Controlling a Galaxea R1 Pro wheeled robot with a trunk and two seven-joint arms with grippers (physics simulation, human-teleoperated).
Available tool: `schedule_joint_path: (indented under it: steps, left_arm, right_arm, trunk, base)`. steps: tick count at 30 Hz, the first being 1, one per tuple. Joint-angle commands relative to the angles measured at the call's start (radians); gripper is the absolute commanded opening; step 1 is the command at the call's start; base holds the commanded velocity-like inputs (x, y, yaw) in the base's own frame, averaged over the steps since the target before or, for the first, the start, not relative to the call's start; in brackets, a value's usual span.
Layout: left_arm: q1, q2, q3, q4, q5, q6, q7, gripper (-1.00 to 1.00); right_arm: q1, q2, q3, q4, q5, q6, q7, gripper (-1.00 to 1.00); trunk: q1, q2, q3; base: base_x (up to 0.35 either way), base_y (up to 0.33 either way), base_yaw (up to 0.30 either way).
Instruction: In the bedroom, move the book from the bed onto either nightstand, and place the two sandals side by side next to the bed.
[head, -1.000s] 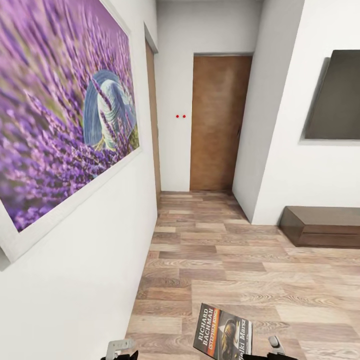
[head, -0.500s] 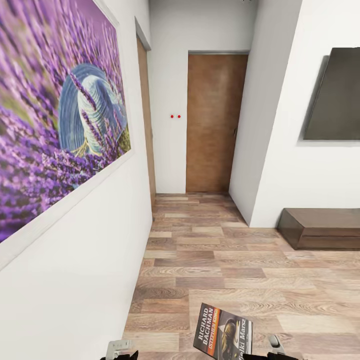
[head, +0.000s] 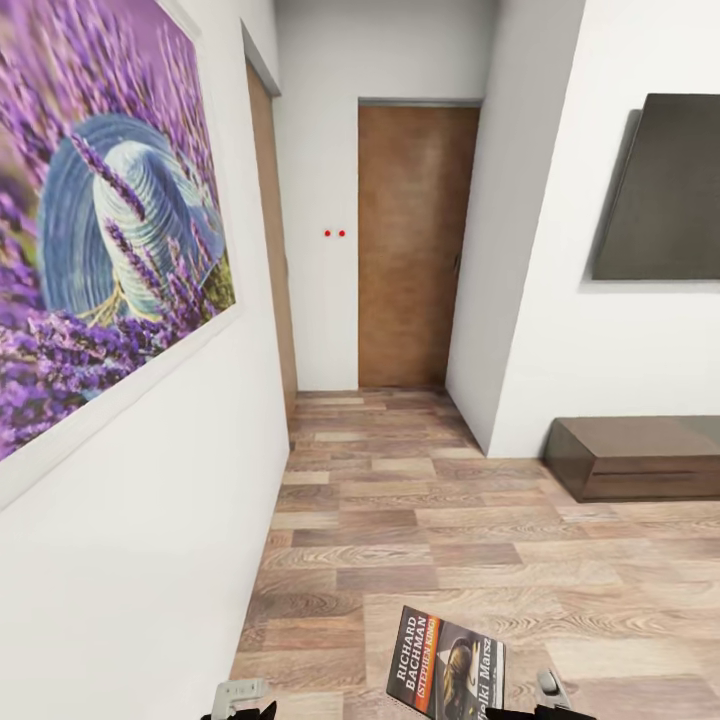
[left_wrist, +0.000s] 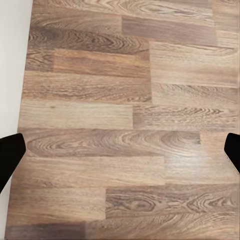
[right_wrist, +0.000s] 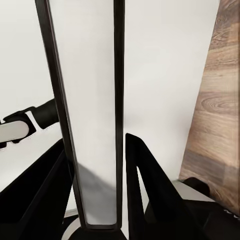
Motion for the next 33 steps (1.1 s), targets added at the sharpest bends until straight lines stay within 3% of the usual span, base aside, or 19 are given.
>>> schedule_joint_path:
  steps: [1, 13, 33]
  left_arm:
    - [-0.001, 0.0, -0.007, 0.002, 0.011, -0.004, -0.004, 1.0]
    - [-0.001, 0.0, -0.007, 0.002, 0.011, -0.004, -0.004, 1.0]
    - [-0.001, 0.0, -0.007, 0.002, 0.011, -0.004, -0.004, 1.0]
  right_arm:
    - [-0.001, -0.001, 0.007, -0.001, -0.011, 0.011, 0.003, -1.0]
    - [-0.001, -0.001, 0.007, -0.001, -0.011, 0.011, 0.002, -1.0]
    - [-0.001, -0.001, 0.008, -0.001, -0.011, 0.011, 0.002, -1.0]
  trunk:
    - [0.001, -0.001, -0.001]
    - [0.001, -0.001, -0.001]
    - [0.001, -0.001, -0.001]
  base:
    - [0.296, -0.039, -0.001]
    - [0.156, -0.005, -0.016]
    - [0.001, 0.0, -0.269]
